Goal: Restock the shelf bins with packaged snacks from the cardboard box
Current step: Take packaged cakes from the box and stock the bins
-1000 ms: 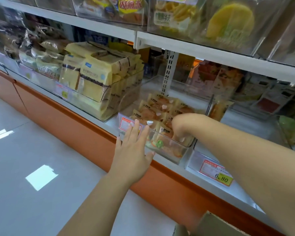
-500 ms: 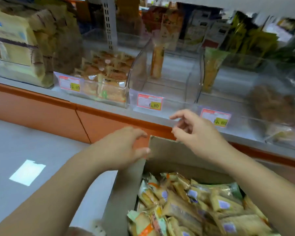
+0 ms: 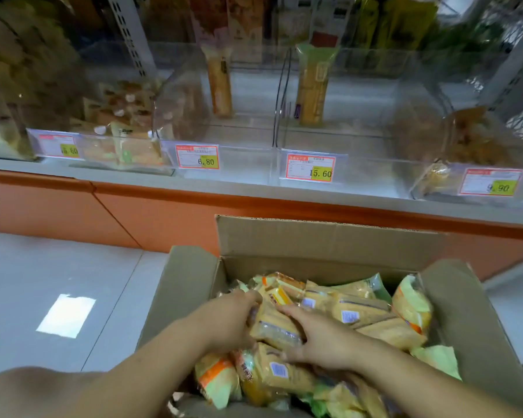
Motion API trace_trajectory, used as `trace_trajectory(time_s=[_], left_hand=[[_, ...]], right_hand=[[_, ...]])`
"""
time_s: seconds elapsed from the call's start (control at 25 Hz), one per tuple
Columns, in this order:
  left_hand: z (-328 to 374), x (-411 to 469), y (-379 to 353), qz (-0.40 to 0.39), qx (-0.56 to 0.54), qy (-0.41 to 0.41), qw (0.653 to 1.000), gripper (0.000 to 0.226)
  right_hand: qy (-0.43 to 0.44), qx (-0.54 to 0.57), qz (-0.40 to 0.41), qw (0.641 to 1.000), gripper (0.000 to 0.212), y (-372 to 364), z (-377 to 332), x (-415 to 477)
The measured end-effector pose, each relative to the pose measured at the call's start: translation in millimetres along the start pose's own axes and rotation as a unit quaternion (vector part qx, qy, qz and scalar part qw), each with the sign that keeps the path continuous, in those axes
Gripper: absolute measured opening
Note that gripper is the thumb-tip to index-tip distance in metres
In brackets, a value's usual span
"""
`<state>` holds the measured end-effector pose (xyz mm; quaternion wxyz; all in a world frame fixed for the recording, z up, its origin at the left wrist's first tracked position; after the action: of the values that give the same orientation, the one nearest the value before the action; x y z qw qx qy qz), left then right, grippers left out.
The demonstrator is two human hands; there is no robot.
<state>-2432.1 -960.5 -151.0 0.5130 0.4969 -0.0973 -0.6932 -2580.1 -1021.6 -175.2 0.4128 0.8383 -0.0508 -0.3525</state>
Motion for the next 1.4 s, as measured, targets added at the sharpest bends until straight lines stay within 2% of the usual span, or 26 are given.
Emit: trace_trajectory(time_s=[0.12, 0.2, 0.24, 0.32, 0.4, 0.44, 0.52, 0.64, 0.72, 0.8, 0.84, 1.0, 1.08, 1.2, 1.4], left_hand=[[3, 6, 1, 0.018, -0.054, -0.028, 0.998, 0.091], [1, 9, 14, 0.02, -0.149, -0.041, 0.988, 0.09], [1, 10, 23, 0.028, -0.213, -0.05, 0.975, 0.085], [3, 11, 34, 0.028, -0.357, -0.063, 0.931, 0.071], [10, 12, 31, -0.006, -0.481, -0.054, 0.875, 0.058], [14, 12, 27, -0.021, -0.521, -0.046, 0.852, 0.056], [16, 16, 19, -0.039, -0.568, -0.031, 0.821, 0.054], [12, 21, 16, -0.025, -0.589, 0.003, 0.808, 0.049], [5, 23, 16, -0.001, -0.602, 0.034, 0.798, 0.05], [-2, 23, 17, 0.02, -0.626, 0.058, 0.777, 0.06], [-4, 24, 16, 0.026, -0.642, 0.062, 0.764, 0.062], [-6, 17, 23, 0.087, -0.696, 0.055, 0.711, 0.038], [-11, 9, 39, 0.142, -0.702, 0.043, 0.696, 0.036], [-27, -5, 67, 0.202, -0.708, 0.02, 0.676, 0.044], [-33, -13, 71, 0.213, -0.699, 0.018, 0.683, 0.045]], right_hand=[[-0.023, 0.094, 0.013, 0.995, 0.067, 3, 12, 5], [-0.052, 0.201, 0.028, 0.978, 0.048, 14, 20, 3], [-0.072, 0.29, 0.035, 0.954, 0.042, 20, 22, 1], [-0.083, 0.492, 0.014, 0.866, 0.037, 28, 23, -2], [-0.059, 0.61, -0.026, 0.79, 0.038, 33, 16, -8], [-0.056, 0.636, -0.038, 0.769, 0.04, 34, 12, -12], [-0.064, 0.652, -0.064, 0.753, 0.042, 32, 6, -15], [-0.057, 0.62, -0.068, 0.78, 0.042, 32, 4, -13], [-0.051, 0.559, -0.046, 0.826, 0.042, 39, 9, -11], [-0.049, 0.481, -0.025, 0.875, 0.043, 45, 13, -9], [-0.05, 0.461, -0.016, 0.886, 0.041, 45, 14, -7], [-0.06, 0.478, 0.016, 0.876, 0.032, 43, 8, -1], [-0.085, 0.441, 0.074, 0.89, 0.028, 55, 20, 1], [-0.12, 0.256, 0.142, 0.949, 0.023, 79, 41, -6], [-0.107, 0.022, 0.099, 0.989, 0.026, 68, 30, 3]])
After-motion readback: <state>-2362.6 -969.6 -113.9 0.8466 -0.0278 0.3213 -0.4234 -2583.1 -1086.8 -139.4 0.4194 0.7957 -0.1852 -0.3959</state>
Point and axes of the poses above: each hand's wrist, its own x-axis towards the middle knuckle, its own y-axis out of the back of the hand, z = x × y, the point moved 6 cm from there along x, towards the middle knuckle, and after that the axes turned 15 degrees about -x, right-handed, at the moved point
